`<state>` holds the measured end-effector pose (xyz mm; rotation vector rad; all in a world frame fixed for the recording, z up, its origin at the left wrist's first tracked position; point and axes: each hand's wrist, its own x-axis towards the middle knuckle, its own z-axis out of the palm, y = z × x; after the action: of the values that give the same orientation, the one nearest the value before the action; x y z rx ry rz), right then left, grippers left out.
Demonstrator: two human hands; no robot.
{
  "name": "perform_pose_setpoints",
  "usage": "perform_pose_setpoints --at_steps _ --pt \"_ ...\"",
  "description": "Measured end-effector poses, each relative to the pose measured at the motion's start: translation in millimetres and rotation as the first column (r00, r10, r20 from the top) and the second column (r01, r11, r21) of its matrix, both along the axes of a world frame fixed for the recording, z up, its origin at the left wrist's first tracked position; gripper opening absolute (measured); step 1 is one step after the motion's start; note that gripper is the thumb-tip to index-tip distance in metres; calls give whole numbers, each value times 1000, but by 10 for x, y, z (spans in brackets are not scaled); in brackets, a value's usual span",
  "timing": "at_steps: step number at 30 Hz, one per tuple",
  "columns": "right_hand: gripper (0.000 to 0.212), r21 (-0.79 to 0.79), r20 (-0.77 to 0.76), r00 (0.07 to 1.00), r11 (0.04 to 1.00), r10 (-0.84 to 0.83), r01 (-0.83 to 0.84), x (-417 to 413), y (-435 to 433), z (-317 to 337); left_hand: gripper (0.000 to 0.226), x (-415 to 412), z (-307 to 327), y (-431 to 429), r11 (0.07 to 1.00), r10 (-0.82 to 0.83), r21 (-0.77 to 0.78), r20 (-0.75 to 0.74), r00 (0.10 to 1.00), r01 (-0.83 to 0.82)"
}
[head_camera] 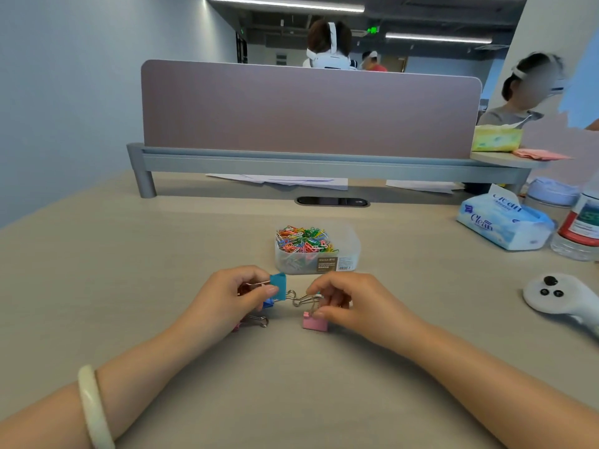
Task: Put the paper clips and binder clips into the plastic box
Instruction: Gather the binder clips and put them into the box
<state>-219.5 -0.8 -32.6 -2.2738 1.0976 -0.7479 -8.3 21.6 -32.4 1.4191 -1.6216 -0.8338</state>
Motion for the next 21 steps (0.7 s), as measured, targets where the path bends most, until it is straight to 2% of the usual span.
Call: perform_pose_setpoints --at_steps 4,7,9,11,14,17,21 --pt "28 57 56 998 998 16 -19 -46 -11 37 8 -32 44 -60 998 25 -65 168 985 -14" --pt "13 0 132 988 997 -79 80 -202 -110 148 11 -49 96 -150 995 3 -98 251 968 22" --pt "10 -70 31 991 989 -131 133 -313 -182 157 7 -92 108 -200 996 -41 -65 300 953 63" --pt "5 -67 -88 986 989 -140 134 -356 -210 87 5 -178 110 -221 993 -87 -47 331 940 109" --pt "20 -86 -207 970 990 -130 114 -292 -203 -48 9 -316 115 -236 985 -135 -51 379 916 166" --pt "30 -168 -250 954 978 -166 126 -220 -214 -89 17 -366 128 -226 984 -149 -39 371 917 176" --pt "27 -174 -253 954 978 -158 116 -252 -257 -95 31 -367 131 -162 979 -156 -67 365 918 193"
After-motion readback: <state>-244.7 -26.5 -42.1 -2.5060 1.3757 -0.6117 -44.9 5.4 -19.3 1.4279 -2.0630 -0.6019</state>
